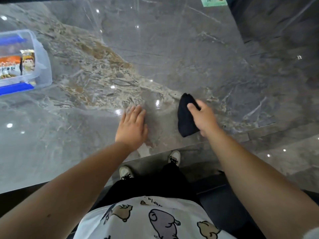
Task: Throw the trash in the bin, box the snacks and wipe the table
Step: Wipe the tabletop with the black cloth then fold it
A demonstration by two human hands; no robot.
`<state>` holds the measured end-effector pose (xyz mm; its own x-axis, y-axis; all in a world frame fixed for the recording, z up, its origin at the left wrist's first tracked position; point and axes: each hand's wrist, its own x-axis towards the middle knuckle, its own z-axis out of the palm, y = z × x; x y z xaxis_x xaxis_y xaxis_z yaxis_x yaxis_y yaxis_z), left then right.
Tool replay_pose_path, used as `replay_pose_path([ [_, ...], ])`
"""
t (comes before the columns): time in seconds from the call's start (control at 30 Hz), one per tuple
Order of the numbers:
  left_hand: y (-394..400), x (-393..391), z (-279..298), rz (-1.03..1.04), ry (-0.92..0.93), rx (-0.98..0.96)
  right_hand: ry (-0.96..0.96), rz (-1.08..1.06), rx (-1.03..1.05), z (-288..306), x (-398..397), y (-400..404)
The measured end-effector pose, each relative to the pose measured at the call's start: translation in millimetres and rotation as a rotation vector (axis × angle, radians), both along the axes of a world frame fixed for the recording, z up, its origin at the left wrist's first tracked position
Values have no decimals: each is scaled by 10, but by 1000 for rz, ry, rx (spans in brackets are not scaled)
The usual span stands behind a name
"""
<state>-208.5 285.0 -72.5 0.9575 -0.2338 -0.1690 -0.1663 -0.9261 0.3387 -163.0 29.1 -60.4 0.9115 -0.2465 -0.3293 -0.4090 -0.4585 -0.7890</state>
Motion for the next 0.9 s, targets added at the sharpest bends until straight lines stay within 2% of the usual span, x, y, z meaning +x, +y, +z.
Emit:
replay_pose_path([
  [0.17,-555,93,-114,43,44,103,-138,114,-364,49,926,-946],
  [0.3,-694,63,-204,79,50,230,-164,227,-593,14,1696,-1293],
  [0.37,-700,54,-215,80,54,248,-170,362,-648,-60,1951,-1298],
  [0.47,-705,62,-200,90,59,242,-219,709,-625,-229,2073,-1099],
  [0.6,-714,69,-168,101,70,231,-314,963,-721,-347,1730,-735],
  [0.7,-702,76,-168,101,66,219,-406,1129,-713,-359,1039,-631],
  [0.8,-683,92,-159,94,86,199,-433,1199,-654,-315,212,-650],
  [0.9,-675,119,-105,92,106,179,-371,1219,-552,-224,-290,-691],
])
